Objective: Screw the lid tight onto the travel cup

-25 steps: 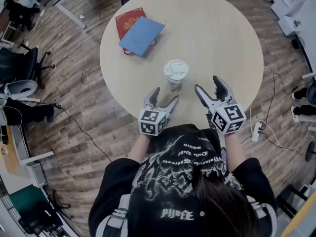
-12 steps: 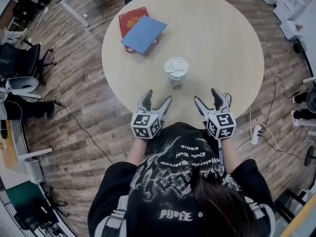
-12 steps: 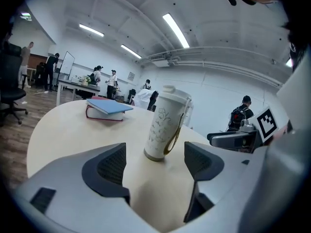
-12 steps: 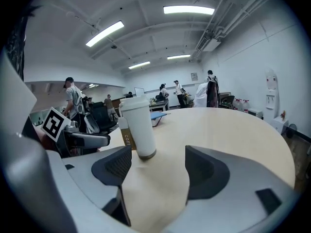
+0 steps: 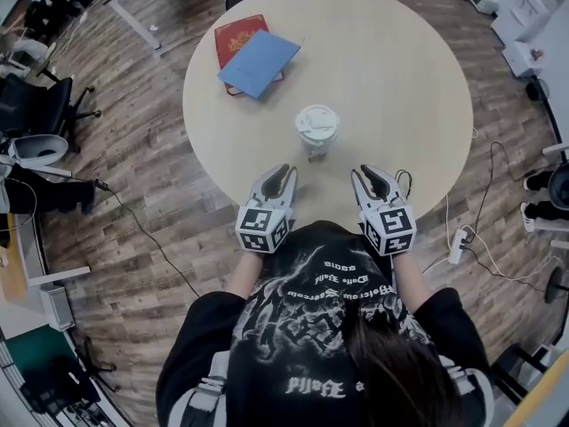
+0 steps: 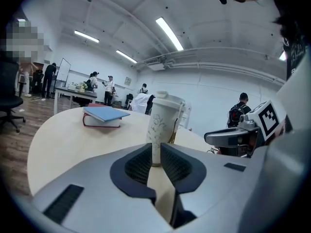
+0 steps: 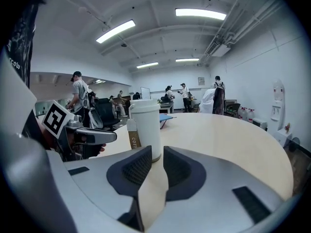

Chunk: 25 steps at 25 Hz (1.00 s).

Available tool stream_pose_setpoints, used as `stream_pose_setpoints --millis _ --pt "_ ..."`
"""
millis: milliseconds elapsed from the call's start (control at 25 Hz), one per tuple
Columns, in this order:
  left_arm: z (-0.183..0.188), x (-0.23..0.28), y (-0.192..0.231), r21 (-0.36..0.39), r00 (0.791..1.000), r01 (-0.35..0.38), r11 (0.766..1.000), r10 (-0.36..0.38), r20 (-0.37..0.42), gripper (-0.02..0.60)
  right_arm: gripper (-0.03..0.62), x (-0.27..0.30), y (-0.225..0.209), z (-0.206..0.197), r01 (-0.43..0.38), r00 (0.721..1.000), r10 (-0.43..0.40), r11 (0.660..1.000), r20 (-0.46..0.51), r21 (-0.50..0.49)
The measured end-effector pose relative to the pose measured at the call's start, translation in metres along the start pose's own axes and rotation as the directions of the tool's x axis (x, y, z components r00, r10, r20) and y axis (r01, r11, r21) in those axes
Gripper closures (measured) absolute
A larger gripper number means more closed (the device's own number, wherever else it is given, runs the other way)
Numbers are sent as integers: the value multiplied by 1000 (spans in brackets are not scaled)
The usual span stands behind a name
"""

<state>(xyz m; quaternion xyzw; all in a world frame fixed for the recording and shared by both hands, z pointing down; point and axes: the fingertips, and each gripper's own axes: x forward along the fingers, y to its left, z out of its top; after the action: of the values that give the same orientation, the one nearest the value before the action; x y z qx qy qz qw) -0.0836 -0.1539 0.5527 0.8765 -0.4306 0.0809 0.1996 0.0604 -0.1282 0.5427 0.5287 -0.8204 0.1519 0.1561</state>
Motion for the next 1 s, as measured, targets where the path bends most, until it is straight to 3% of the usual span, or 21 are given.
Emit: stream_pose_setpoints --millis 160,1000 --pt "3 -1 4 -16 1000 -7 1000 7 15 547 586 -1 -1 1 6 1000 -6 1000 0 11" --pt "-3 15 7 -9 1000 10 1000 -11 -29 560 589 9 5 -7 -14 999 14 1000 -45 5"
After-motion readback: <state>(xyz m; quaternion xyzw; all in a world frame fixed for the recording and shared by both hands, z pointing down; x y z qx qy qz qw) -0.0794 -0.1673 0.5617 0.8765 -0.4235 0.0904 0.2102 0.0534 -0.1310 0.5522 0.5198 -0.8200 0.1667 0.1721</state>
